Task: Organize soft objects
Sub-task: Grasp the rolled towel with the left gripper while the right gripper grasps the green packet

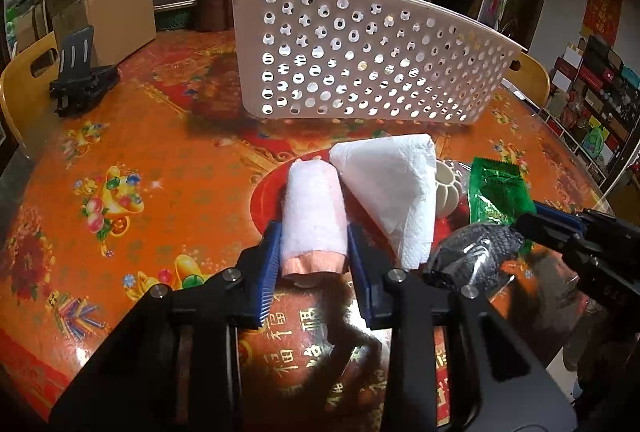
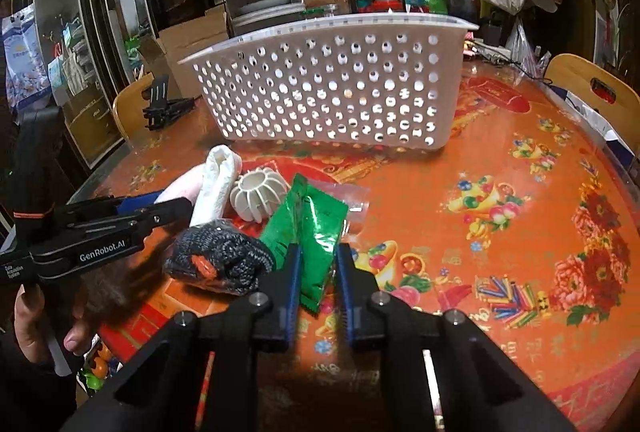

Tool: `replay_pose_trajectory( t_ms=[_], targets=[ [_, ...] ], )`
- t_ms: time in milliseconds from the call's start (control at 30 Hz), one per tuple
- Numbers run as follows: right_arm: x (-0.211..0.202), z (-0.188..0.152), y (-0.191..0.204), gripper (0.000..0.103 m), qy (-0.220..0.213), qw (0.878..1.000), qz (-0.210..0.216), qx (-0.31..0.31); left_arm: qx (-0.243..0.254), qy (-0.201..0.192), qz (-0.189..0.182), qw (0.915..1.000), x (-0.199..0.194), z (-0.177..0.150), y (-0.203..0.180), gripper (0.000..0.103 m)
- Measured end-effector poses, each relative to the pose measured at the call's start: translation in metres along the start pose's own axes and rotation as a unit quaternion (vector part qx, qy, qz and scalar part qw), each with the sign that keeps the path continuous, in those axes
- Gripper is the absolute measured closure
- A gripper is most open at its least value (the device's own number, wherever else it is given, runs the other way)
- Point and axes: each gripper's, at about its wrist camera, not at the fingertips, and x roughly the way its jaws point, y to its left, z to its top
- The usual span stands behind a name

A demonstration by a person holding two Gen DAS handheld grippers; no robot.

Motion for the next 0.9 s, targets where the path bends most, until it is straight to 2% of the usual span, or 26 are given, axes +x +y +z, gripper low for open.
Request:
replay_pose_trajectory(
  t_ms=[367,900],
  targets=[
    [-0.019,0.001,0.001,0.089,-0.027,1.000,0.004,-0.005,-0.003,-0.022,-0.001,0.9997,-0.021,0.000,0.002,0.073],
    [-0.047,0.013,-0.009,0.089,-0.065,0.998,-0.014,0.000,-0.006,-0.050,-0.002,0.9987,-0.047,0.004,0.003,0.073]
  ],
)
